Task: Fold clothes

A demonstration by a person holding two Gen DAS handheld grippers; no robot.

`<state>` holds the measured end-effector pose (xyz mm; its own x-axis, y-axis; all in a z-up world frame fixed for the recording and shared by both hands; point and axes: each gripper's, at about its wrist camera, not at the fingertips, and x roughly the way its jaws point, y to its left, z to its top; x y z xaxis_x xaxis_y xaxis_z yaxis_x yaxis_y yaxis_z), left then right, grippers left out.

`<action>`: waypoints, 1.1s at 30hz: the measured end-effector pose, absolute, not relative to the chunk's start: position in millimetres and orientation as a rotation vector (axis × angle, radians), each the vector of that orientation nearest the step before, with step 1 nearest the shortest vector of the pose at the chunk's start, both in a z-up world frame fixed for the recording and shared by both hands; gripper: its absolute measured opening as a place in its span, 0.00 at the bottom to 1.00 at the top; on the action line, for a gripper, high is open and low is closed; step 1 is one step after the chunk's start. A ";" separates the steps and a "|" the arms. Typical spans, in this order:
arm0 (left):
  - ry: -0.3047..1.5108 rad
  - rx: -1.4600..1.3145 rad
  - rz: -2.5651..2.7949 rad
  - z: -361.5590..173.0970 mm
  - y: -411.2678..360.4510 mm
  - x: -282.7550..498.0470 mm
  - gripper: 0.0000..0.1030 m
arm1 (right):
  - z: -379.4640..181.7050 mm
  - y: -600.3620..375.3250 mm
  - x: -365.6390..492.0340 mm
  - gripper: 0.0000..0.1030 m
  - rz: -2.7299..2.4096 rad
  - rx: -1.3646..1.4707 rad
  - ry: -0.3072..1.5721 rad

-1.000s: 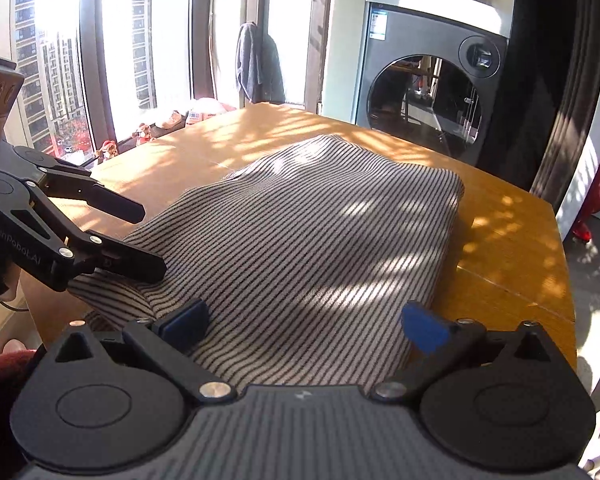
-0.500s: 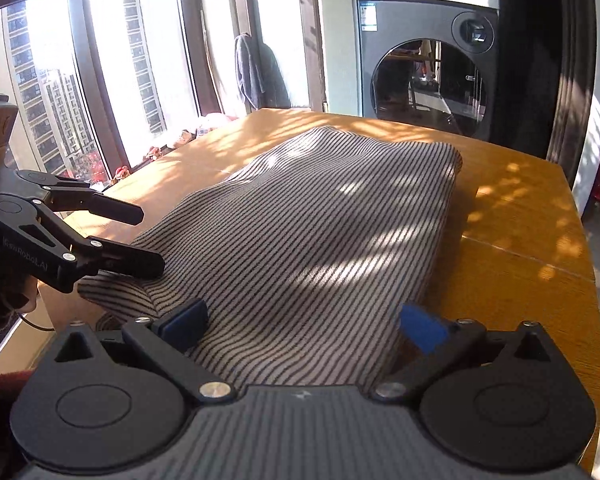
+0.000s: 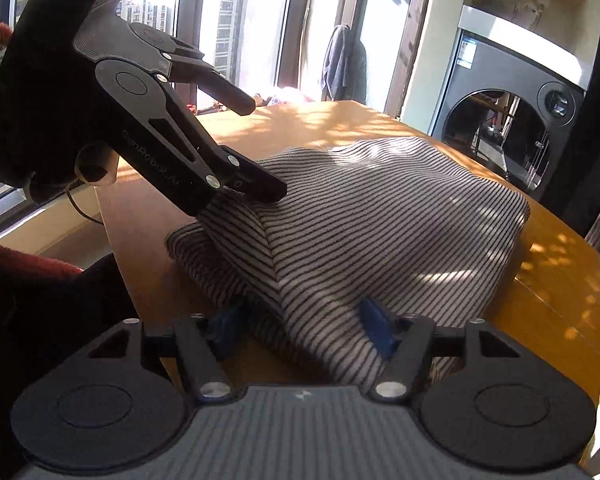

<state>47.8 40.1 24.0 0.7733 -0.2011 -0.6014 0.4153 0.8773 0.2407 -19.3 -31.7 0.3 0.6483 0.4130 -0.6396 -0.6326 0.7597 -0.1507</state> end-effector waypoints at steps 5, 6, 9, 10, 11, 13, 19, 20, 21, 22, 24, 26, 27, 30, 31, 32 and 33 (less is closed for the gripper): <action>0.590 0.390 -0.356 24.7 38.0 47.4 1.00 | 11.8 -27.1 -22.9 0.68 0.649 -0.392 0.592; 0.590 0.386 -0.359 24.9 39.3 48.1 1.00 | 12.6 -24.7 -24.3 0.69 0.658 -0.405 0.585; 0.578 0.374 -0.357 27.5 48.6 50.5 1.00 | 2.7 -15.0 -24.8 0.74 0.654 -0.472 0.581; 0.573 0.362 -0.356 30.1 55.6 49.9 1.00 | 0.5 -13.8 -24.2 0.77 0.646 -0.491 0.567; 0.569 0.350 -0.355 32.6 62.6 49.4 1.00 | -1.6 -12.7 -23.5 0.77 0.639 -0.511 0.553; 0.564 0.327 -0.369 36.9 76.6 46.2 1.00 | 2.1 -14.6 -11.7 0.74 0.632 -0.451 0.611; 0.563 0.340 -0.507 37.9 98.0 23.5 1.00 | 7.7 -79.1 41.0 0.68 0.665 0.159 0.809; 0.561 0.356 -0.531 36.3 97.6 19.2 1.00 | 6.7 -85.2 44.4 0.68 0.669 0.212 0.821; 0.565 0.386 -0.561 32.0 93.6 15.3 1.00 | 5.4 -90.9 47.6 0.68 0.676 0.255 0.830; 0.569 0.416 -0.580 26.9 87.5 13.5 1.00 | 4.2 -92.1 48.1 0.68 0.678 0.270 0.831; 0.572 0.479 -0.616 16.3 74.6 10.5 1.00 | 3.6 -91.1 47.3 0.68 0.678 0.269 0.827; 0.565 0.551 -0.623 4.2 58.7 12.2 1.00 | 5.1 -86.0 44.7 0.68 0.673 0.225 0.815; 0.562 0.586 -0.619 -1.8 50.6 14.2 1.00 | 6.1 -83.0 43.5 0.68 0.669 0.199 0.809; 0.549 0.641 -0.577 -12.1 31.1 25.2 1.00 | 16.8 -74.8 32.5 0.72 0.643 0.078 0.768; 0.552 0.611 -0.569 -9.0 30.2 30.0 1.00 | 22.0 -70.7 25.2 0.74 0.630 0.016 0.735; 0.554 0.581 -0.560 -5.9 29.3 34.9 1.00 | 25.4 -67.2 18.1 0.76 0.620 -0.052 0.698; 0.564 0.530 -0.558 -1.1 31.5 39.8 1.00 | 28.8 -63.6 11.1 0.80 0.610 -0.120 0.661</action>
